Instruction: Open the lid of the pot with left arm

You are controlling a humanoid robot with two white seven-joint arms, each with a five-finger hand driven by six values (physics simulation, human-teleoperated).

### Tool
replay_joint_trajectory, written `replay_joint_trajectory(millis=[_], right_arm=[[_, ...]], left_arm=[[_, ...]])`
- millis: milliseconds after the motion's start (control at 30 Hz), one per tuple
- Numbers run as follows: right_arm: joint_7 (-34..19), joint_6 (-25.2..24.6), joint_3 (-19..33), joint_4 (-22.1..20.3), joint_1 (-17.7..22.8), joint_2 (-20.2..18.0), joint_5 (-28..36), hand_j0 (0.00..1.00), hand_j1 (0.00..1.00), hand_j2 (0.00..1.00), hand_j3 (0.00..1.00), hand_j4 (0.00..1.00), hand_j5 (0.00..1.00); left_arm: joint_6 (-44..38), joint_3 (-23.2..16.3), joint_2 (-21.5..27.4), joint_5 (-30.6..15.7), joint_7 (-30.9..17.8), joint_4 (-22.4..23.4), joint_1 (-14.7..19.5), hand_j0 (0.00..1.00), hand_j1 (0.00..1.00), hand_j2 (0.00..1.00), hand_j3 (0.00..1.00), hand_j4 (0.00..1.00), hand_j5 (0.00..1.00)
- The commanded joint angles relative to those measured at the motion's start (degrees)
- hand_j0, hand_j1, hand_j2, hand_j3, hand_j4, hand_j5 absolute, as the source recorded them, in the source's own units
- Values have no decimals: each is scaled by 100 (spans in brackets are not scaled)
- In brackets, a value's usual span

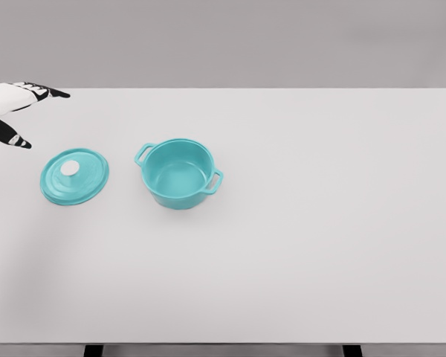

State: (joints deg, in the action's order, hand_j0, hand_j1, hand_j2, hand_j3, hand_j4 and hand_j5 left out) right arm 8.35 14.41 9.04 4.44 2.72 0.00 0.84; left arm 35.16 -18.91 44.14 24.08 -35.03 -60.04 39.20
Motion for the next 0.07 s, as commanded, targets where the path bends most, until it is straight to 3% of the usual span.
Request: replay_joint_trajectory(millis=[0,33], right_arm=[[0,1,10,4,0,0,4,100,100,100,100,100,100],[0,1,1,-4,0,0,4,100,100,100,100,100,100]], left_arm=[[-16,10,-10,-35,3,1,0,100,100,100,100,100,100],[-16,10,-10,-35,3,1,0,100,100,100,100,100,100]])
